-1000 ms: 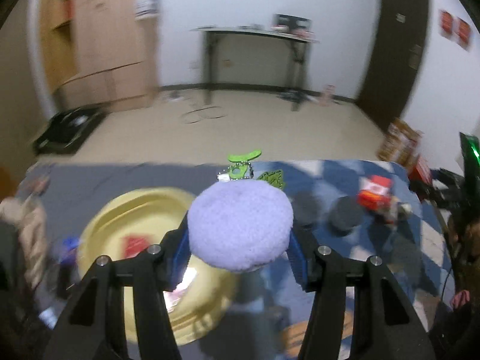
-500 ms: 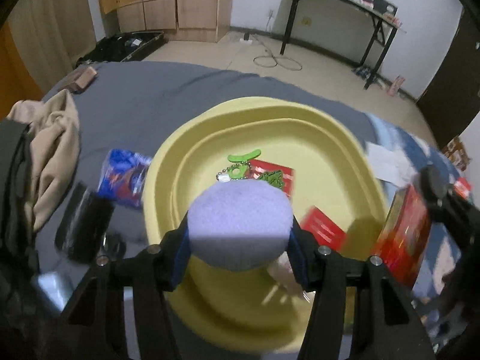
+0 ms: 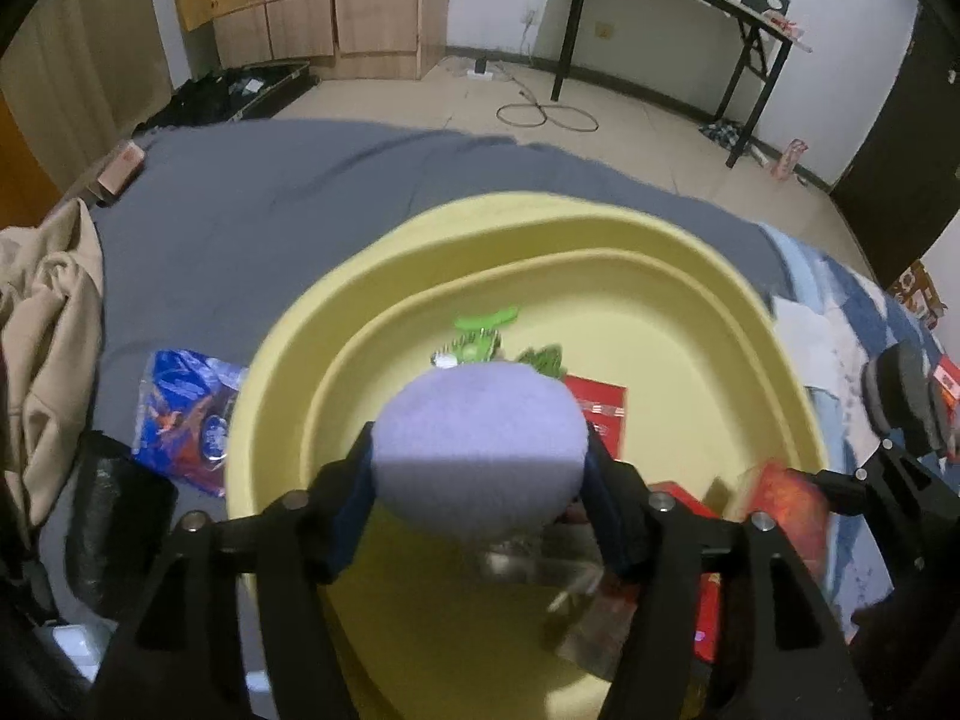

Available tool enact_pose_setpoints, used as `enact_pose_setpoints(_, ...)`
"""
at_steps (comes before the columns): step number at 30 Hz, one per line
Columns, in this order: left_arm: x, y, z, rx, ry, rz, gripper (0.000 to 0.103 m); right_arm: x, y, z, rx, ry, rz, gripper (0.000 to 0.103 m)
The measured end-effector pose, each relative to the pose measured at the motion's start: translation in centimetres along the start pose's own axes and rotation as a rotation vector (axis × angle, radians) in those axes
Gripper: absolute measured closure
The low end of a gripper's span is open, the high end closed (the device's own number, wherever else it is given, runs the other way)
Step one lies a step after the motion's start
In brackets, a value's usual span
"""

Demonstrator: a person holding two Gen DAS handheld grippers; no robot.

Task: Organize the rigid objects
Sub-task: 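Move both held items over the yellow tray and release them, then grasp a black sponge pad with the left tool while the right tool grasps the silver gadget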

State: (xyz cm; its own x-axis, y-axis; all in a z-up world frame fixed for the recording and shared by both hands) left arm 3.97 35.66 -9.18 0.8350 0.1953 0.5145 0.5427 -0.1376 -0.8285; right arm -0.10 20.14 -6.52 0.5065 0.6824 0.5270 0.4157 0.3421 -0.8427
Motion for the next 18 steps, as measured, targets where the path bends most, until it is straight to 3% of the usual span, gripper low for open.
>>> enact_pose_setpoints(2,0.3,-1.6,-0.8,-0.020,0.016,-0.027,0.010,-0.5,-2.1,-0.1,0.025,0.014,-0.050,0.000)
enact_pose_setpoints(4,0.9,-4.4,-2.5,-0.048,0.049,-0.076,0.000,-1.2,-4.2,-1.2,0.038,0.033,-0.087,0.000)
enact_pose_setpoints(8,2.0,-7.6,-6.5,-0.037,0.100,-0.139,0.000,-4.1,-10.7,-6.6,0.017,0.168,-0.167,0.000)
enact_pose_setpoints(10,2.4,-8.3,-9.9,-0.079,0.130,-0.137,0.000,-6.4,-13.5,-10.1,-0.011,0.249,-0.191,0.000)
enact_pose_setpoints(15,1.8,-8.3,-20.3,-0.228,0.255,-0.119,0.000,-16.8,-19.7,-21.8,-0.231,0.433,-0.176,0.000)
enact_pose_setpoints(18,0.6,-6.2,-27.8,-0.297,0.350,-0.065,0.000,-24.3,-22.1,-29.0,-0.376,0.568,-0.116,0.000)
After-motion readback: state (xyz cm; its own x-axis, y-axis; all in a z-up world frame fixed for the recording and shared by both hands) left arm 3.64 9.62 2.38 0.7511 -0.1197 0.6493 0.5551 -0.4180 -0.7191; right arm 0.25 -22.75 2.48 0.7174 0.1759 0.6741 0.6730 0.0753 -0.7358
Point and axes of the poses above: each gripper's, at about its wrist camera, not at the fingertips, and y roughly the way its jaws point, z to its left, x to its top, the point moved 6 cm from there along y, roughly the way its jaws point, and after that the axes turned 9 degrees about -x, right-handed, at the moved point
